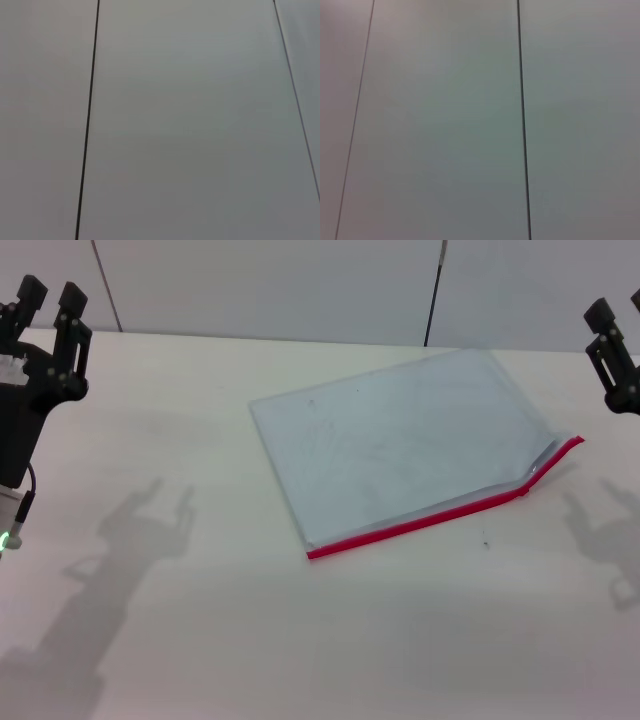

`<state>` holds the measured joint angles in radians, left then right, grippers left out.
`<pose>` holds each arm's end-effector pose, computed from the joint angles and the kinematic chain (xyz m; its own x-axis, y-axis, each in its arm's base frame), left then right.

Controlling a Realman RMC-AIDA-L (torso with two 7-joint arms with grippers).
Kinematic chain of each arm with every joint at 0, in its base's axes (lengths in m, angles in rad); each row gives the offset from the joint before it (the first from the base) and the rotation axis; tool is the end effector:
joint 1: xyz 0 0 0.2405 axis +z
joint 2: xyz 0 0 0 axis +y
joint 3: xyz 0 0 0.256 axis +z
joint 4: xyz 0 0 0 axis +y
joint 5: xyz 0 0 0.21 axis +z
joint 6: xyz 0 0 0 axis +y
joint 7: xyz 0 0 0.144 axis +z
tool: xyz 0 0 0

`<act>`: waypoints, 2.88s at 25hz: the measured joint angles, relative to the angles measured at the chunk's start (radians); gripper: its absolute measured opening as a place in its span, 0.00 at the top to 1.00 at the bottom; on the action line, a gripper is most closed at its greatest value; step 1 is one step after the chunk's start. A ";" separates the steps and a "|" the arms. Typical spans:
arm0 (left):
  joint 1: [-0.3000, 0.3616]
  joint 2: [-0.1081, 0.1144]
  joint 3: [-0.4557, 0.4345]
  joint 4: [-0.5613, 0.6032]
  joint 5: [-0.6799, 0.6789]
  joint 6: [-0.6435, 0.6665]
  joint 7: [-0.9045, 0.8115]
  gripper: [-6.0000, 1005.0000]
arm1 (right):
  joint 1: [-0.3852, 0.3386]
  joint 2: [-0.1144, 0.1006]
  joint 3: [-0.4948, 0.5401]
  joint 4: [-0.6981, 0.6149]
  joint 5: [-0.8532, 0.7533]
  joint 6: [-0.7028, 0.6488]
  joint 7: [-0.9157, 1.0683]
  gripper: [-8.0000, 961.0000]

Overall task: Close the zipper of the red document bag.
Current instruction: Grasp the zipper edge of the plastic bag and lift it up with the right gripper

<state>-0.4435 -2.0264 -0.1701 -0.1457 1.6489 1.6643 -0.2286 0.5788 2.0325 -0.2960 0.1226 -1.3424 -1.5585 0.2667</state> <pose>-0.2948 0.3035 0.0297 0.5524 -0.4117 0.7248 0.6908 -0.2605 -0.6745 0.2650 0.3357 0.0000 0.5893 0.3093 -0.7464 -0.5994 -0.4520 -0.6606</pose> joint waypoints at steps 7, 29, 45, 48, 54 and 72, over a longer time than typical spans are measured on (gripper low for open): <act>-0.001 0.000 0.002 0.000 0.000 -0.001 0.000 0.60 | 0.001 0.000 0.000 0.000 -0.001 0.008 0.000 0.45; -0.007 0.003 0.004 0.002 0.006 -0.055 0.000 0.60 | 0.032 -0.006 -0.121 -0.095 -0.005 0.299 0.000 0.44; -0.006 0.005 0.005 0.003 0.008 -0.079 0.000 0.60 | 0.008 -0.003 -0.378 -0.270 -0.004 0.375 0.012 0.44; -0.004 0.005 0.006 0.011 0.008 -0.080 0.000 0.60 | -0.015 -0.003 -0.383 -0.270 -0.004 0.379 -0.124 0.44; -0.001 0.006 0.006 0.015 0.005 -0.081 0.000 0.60 | -0.067 -0.002 -0.392 -0.308 -0.004 0.444 -0.243 0.44; -0.007 0.008 0.006 0.015 0.006 -0.104 0.000 0.60 | -0.049 0.013 -0.311 -0.233 0.007 0.546 -0.696 0.40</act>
<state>-0.4503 -2.0186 -0.1641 -0.1304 1.6545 1.5600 -0.2286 0.5300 2.0455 -0.6069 -0.1108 -1.3356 -1.0121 -0.4296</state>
